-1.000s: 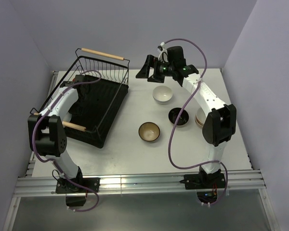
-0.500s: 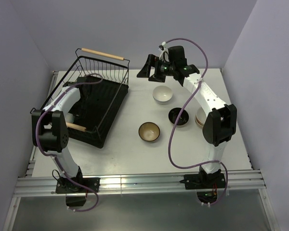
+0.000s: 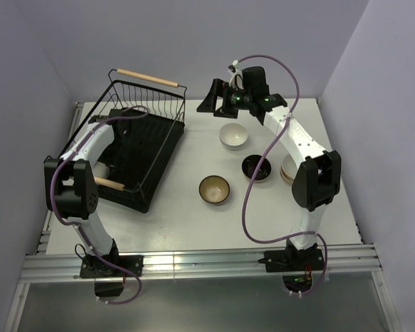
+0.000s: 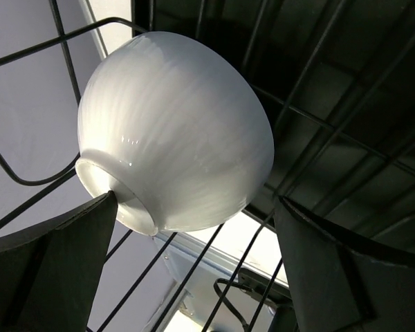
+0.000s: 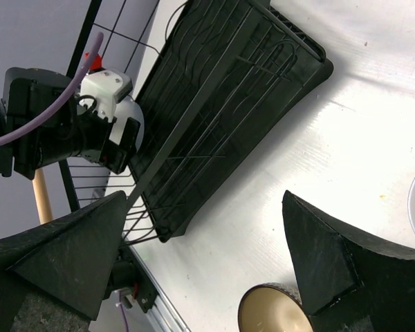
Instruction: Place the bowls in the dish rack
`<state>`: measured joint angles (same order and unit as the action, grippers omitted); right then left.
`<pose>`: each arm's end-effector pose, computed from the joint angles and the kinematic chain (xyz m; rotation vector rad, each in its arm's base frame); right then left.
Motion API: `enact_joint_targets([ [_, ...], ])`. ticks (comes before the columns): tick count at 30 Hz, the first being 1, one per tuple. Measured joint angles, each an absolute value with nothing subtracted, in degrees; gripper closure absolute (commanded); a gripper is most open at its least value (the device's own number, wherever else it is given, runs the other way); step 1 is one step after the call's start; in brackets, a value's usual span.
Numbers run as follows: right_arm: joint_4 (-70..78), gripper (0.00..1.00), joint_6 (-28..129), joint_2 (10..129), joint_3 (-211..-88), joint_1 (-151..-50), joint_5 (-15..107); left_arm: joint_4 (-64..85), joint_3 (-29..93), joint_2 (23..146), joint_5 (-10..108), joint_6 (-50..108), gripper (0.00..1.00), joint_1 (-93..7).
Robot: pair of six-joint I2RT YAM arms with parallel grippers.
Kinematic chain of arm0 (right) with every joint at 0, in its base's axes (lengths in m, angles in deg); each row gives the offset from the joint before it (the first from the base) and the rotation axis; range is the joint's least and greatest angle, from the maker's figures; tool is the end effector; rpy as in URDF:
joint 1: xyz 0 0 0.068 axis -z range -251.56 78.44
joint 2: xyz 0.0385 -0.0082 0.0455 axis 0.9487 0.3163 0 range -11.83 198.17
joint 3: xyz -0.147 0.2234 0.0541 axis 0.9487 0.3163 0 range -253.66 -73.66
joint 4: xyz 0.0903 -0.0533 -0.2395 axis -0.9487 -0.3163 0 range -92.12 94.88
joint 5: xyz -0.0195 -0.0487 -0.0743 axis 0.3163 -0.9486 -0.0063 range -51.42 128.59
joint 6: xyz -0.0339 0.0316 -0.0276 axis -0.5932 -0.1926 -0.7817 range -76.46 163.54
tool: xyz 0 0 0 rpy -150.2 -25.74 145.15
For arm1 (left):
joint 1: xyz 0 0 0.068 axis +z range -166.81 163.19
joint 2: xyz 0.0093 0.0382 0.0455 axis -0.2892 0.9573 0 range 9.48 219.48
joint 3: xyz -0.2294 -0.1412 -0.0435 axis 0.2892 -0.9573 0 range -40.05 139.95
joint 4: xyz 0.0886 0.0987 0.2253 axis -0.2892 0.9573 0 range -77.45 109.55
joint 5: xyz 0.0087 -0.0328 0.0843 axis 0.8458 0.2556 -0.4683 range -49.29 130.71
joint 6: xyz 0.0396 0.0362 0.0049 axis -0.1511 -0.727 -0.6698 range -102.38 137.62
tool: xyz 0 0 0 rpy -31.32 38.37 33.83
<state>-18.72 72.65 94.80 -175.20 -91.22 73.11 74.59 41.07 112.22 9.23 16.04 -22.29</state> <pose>0.4033 0.1656 0.3549 -0.2168 2.1653 1.1295 0.3398 -0.0139 0.2329 0.1337 2.9021 0.8128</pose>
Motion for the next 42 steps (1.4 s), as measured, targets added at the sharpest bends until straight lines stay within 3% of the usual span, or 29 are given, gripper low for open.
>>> enact_joint_targets([
  [19, -21.14, 0.0, 65.94, 89.45, -174.47, -90.45, 72.08, 77.17, 55.5, 108.94, 18.17, 13.59, 0.0, -22.24],
  [27, -28.33, 0.0, 57.15, 80.84, -173.4, -83.88, 73.15, 73.02, 59.08, 98.34, 33.14, 11.41, 0.0, -22.13],
  [36, -41.19, 0.0, 46.07, 78.06, -173.4, -77.3, 66.62, 55.53, 51.96, 81.64, 54.36, 15.34, 0.0, -22.13],
  [42, -44.95, 0.03, 45.54, 87.28, -176.16, -77.3, 59.21, 43.73, 42.3, 74.08, 61.79, 20.76, 0.0, -22.13],
])
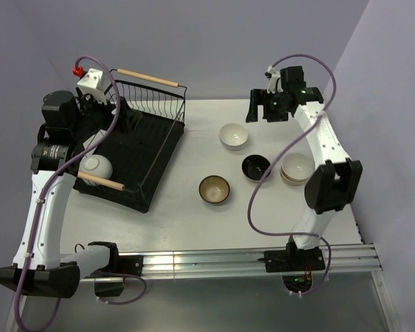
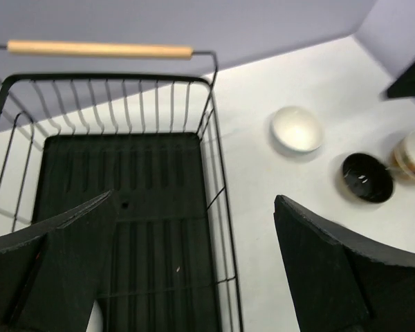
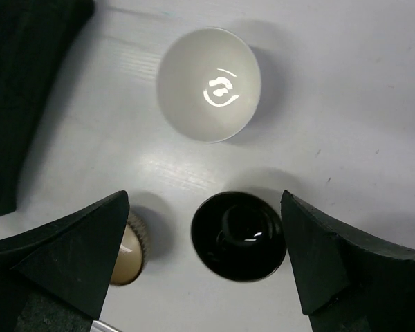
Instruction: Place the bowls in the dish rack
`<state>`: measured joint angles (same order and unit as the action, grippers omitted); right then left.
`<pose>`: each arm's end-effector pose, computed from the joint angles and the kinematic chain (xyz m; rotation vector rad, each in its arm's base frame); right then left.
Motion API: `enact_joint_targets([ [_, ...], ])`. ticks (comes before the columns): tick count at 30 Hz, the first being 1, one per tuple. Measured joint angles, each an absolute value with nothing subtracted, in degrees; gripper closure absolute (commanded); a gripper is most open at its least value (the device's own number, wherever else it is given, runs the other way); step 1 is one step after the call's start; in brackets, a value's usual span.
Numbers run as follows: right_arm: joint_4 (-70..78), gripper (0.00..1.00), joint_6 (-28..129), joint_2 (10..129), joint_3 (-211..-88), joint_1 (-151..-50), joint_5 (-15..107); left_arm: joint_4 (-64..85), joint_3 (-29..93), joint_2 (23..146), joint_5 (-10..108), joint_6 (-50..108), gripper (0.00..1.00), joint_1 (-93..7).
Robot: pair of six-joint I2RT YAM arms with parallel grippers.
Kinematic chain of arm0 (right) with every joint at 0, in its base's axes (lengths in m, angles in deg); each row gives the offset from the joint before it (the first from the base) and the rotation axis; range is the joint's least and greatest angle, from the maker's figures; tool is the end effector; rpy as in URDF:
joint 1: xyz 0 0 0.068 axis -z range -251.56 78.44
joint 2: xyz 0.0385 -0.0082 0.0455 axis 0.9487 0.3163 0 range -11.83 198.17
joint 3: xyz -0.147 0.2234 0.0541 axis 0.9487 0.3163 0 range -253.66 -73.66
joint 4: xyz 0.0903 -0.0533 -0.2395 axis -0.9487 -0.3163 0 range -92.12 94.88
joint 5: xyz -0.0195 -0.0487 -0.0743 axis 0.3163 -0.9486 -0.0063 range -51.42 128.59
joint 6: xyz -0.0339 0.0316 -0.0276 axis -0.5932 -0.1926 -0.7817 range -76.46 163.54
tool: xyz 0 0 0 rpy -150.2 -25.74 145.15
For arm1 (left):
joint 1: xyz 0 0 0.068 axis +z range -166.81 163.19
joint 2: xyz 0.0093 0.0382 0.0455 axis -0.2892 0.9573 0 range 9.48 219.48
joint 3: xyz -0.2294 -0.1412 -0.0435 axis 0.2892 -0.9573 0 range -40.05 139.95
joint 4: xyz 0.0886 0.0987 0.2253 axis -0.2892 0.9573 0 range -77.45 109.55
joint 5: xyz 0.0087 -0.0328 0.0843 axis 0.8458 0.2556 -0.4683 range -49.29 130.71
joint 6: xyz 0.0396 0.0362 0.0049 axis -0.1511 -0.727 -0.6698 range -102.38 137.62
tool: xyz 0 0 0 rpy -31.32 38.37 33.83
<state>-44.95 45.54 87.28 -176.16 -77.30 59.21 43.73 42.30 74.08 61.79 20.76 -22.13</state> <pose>0.3735 0.0502 0.3708 -0.2490 2.3562 0.4928 0.2238 -0.0337 0.4590 0.2971 1.7860 -0.4366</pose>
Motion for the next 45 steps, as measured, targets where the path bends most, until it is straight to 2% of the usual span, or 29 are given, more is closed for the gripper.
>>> enact_joint_targets([
  [4, -45.32, 0.06, 45.89, 96.33, -177.82, -77.65, 55.97, 41.72, 43.08, 74.87, 64.61, 22.92, 0.01, -22.13],
  [14, -44.29, 0.29, 47.07, 108.59, -178.54, -81.03, 49.09, 41.22, 41.05, 75.06, 65.2, 26.71, 0.01, -22.13],
  [20, -41.45, 0.5, 47.73, 113.88, -181.38, -82.28, 47.56, 42.81, 41.1, 77.4, 63.78, 29.29, 0.01, -22.13],
  [22, -40.6, 0.54, 48.25, 115.0, -181.45, -82.3, 47.47, 43.36, 41.05, 78.14, 63.61, 29.59, 0.0, -22.13],
  [23, -40.38, 0.62, 48.38, 115.61, -181.45, -82.3, 47.43, 43.55, 41.05, 78.32, 63.5, 29.66, 0.01, -22.13],
  [28, -39.07, 0.78, 49.43, 117.01, -181.45, -82.3, 47.16, 43.36, 40.79, 78.3, 63.17, 30.73, 0.0, -22.13],
  [32, -38.48, 1.0, 50.11, 117.05, -181.45, -82.3, 46.79, 43.45, 40.61, 78.32, 62.6, 30.97, 0.0, -22.13],
  [41, -38.26, 1.0, 50.72, 116.27, -181.16, -82.17, 48.72, 44.76, 40.86, 78.41, 62.34, 30.9, 0.01, -22.13],
  [45, -37.67, 1.0, 50.7, 111.5, -179.52, -81.91, 52.08, 47.03, 43.35, 79.52, 62.99, 30.82, 0.01, -22.13],
])
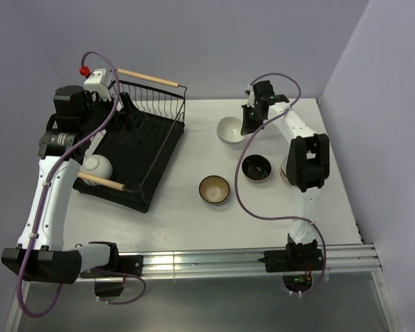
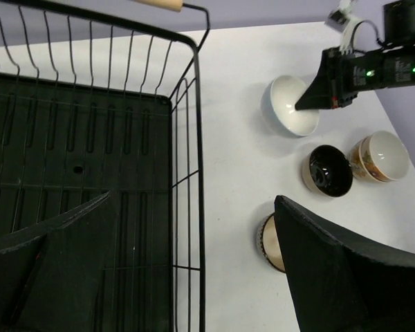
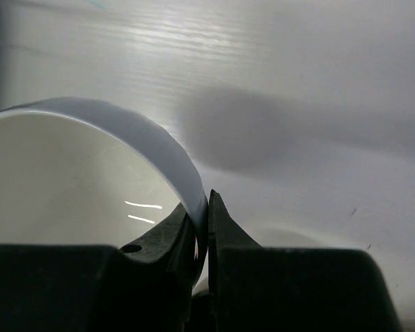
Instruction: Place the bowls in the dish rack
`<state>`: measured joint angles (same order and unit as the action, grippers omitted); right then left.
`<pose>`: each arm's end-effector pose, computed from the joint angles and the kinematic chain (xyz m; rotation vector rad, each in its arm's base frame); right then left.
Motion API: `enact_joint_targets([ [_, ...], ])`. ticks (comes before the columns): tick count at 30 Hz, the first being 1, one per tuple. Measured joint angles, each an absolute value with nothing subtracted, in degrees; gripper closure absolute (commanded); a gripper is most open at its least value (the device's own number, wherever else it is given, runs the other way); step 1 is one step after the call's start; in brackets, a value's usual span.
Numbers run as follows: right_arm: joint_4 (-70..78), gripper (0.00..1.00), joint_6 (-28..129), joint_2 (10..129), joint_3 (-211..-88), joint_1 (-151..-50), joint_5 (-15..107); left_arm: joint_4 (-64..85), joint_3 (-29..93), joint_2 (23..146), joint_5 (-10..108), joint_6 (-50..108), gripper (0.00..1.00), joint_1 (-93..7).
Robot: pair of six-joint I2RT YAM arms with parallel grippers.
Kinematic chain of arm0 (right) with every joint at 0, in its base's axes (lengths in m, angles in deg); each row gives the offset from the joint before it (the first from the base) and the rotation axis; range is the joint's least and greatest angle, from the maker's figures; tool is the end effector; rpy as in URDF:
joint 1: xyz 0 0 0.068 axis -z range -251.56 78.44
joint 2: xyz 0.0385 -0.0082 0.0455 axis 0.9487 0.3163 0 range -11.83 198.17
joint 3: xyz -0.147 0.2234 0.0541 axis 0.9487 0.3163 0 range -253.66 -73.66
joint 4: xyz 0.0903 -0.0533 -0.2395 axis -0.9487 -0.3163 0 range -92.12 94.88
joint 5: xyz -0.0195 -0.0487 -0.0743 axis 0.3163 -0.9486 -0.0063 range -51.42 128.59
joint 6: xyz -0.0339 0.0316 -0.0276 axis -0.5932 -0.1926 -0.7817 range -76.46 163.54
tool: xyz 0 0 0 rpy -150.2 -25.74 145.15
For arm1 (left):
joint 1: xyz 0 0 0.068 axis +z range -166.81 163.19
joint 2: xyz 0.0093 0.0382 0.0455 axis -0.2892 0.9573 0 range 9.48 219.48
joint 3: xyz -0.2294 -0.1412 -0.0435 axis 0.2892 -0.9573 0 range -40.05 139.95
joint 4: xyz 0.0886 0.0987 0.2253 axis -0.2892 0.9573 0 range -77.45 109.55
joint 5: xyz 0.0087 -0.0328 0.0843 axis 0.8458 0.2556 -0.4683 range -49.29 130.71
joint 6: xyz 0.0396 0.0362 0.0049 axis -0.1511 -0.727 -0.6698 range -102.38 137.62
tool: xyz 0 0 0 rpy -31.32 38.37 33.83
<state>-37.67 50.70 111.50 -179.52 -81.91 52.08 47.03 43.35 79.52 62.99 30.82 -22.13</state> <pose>0.4618 0.0929 0.2237 -0.1567 2.6267 0.4148 0.2516 -0.0370 0.4382 0.1279 1.9518 -0.5906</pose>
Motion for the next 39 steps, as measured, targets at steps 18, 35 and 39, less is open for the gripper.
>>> enact_joint_targets([
  [18, -32.03, 1.0, 56.65, 88.22, -187.41, -81.97, 75.18, 32.47, 40.0, 74.38, 84.3, 46.81, 0.0, -22.16],
  [35, -28.53, 1.0, 59.6, 83.33, -180.05, -90.17, 80.06, 2.86, 24.24, 74.67, 84.35, 73.09, 0.01, -30.46],
  [39, -28.44, 1.0, 59.6, 83.2, -179.96, -91.61, 80.06, -1.41, 21.93, 75.78, 82.91, 77.48, 0.01, -32.12],
])
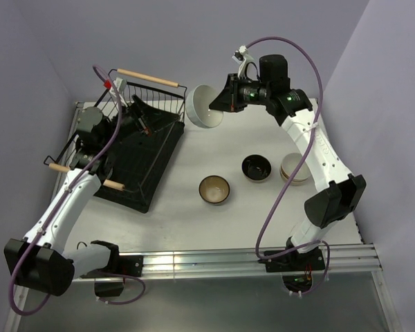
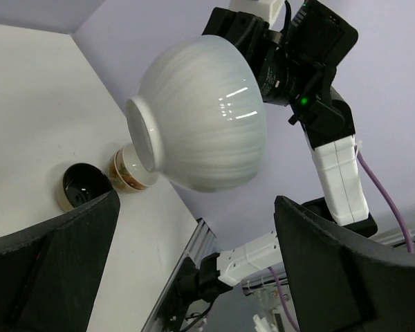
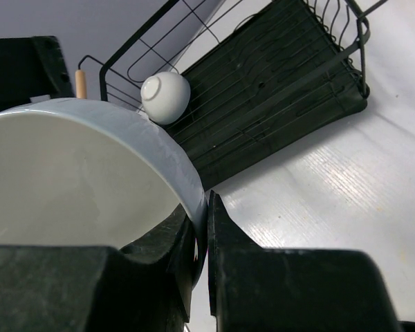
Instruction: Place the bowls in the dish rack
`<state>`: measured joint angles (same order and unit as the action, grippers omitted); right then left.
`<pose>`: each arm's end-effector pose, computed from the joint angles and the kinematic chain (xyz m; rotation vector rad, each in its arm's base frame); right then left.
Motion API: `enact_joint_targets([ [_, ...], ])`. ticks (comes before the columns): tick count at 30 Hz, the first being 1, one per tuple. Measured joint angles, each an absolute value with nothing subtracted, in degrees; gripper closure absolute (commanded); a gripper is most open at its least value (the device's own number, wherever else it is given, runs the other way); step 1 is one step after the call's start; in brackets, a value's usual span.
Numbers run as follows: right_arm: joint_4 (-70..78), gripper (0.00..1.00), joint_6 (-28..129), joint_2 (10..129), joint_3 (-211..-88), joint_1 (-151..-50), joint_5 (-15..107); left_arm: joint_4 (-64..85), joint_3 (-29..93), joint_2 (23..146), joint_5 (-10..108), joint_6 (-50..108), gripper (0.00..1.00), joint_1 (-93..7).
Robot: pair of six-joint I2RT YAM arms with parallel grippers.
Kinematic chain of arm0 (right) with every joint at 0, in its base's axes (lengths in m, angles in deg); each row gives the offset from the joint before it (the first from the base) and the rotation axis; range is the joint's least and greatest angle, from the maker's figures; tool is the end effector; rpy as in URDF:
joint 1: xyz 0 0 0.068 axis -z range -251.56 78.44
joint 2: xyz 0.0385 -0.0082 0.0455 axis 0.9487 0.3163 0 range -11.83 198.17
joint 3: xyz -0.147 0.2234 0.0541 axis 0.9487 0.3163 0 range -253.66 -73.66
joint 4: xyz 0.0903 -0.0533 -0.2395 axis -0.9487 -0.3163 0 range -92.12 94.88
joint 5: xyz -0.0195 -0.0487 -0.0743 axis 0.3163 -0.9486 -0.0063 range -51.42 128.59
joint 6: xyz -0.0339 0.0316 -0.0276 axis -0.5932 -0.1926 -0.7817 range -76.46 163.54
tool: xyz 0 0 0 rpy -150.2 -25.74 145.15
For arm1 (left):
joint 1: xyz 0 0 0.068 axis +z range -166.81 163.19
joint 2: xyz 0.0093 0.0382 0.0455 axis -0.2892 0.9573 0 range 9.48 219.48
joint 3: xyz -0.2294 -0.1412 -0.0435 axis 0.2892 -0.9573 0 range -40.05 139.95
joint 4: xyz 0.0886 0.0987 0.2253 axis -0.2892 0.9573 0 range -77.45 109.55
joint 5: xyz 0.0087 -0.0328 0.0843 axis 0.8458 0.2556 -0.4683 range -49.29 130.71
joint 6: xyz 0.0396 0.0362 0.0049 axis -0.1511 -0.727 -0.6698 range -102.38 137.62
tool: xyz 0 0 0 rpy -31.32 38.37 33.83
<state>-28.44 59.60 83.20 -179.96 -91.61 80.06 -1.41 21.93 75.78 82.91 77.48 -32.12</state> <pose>0.3347 0.1473 0.4455 -0.5672 1.9379 1.1129 0.2459 -0.0921 0.4135 0.0659 1.6552 -1.5488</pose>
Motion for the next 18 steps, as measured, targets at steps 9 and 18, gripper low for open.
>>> enact_joint_targets([
  [9, -28.05, 1.0, 59.55, 82.67, -179.0, -94.5, 79.73, -3.96, 21.14, 76.83, 80.2, 79.45, 0.0, -34.53],
  [18, -28.14, 1.0, 59.12, 82.69, -179.02, -97.03, 78.57, -3.9, 21.14, 76.83, 79.12, 79.4, 0.01, -35.64],
])
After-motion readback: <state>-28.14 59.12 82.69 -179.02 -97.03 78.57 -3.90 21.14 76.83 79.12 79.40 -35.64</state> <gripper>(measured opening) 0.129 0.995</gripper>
